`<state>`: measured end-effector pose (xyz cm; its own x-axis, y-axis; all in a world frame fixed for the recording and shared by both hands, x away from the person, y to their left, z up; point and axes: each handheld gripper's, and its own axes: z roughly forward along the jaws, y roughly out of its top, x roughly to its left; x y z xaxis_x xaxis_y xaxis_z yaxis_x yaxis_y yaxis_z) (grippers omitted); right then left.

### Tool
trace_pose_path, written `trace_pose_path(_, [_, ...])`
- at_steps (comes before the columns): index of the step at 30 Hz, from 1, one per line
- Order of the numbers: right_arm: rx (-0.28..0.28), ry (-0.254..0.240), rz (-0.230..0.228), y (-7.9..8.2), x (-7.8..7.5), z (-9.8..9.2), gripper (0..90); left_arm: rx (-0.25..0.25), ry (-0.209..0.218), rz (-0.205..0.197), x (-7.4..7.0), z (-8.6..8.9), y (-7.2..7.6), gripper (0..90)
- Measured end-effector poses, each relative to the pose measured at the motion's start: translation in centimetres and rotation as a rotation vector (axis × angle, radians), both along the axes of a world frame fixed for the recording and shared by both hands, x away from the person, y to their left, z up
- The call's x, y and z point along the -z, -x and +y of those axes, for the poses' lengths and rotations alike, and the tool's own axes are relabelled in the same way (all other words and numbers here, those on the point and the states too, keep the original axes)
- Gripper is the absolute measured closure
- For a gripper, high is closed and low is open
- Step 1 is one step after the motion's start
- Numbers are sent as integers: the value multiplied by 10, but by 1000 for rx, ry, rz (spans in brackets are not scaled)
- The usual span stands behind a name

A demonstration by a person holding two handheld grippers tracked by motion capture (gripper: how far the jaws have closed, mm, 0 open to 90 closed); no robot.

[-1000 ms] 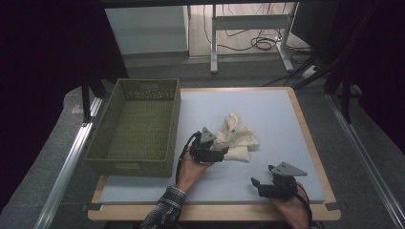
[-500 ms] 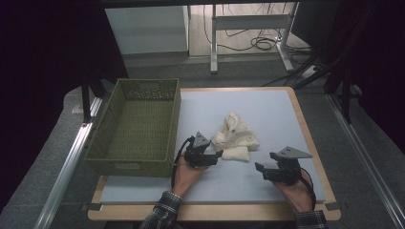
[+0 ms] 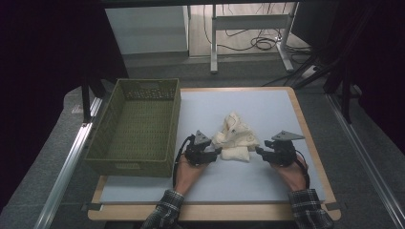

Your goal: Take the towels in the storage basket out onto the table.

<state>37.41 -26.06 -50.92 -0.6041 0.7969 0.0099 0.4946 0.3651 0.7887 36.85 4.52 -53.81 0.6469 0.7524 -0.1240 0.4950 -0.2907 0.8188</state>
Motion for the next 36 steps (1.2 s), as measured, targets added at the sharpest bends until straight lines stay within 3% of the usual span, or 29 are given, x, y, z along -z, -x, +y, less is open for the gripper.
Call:
trace_pose_path(5, [-6,33,10,-13,4,10,602,8,-25,30,0,-7,-8,493])
trace_pose_path(6, [-7,35,15,-15,5,12,655,7,-30,40,0,-8,-9,521])
trace_pose_path(7, [-5,40,10,-17,6,14,780,9,-34,49,1,-10,-10,601])
trace_pose_path(8, [-5,40,10,-17,6,14,780,12,-35,58,1,-11,-12,601])
trace_pose_path(9, [-8,35,10,-17,6,15,835,19,-28,67,1,-12,-12,644])
trace_pose_path(12, [-14,26,6,-18,3,15,871,30,-13,61,-1,-13,-13,815])
trace_pose_path(14, [-12,27,-12,-16,-2,14,874,29,-5,46,-4,-12,-13,832])
trace_pose_path(19, [-8,-25,-47,-10,-23,2,874,30,28,-16,-28,-6,-10,828])
trace_pose_path(24, [1,-35,-99,-6,-46,-2,874,0,8,-97,-52,-7,-7,735])
trace_pose_path(29, [41,-38,-108,-9,-62,-12,873,-16,10,-57,-45,-3,-11,640])
trace_pose_path(36, [85,-10,-76,-14,-52,-27,872,13,11,16,-19,-8,-14,505])
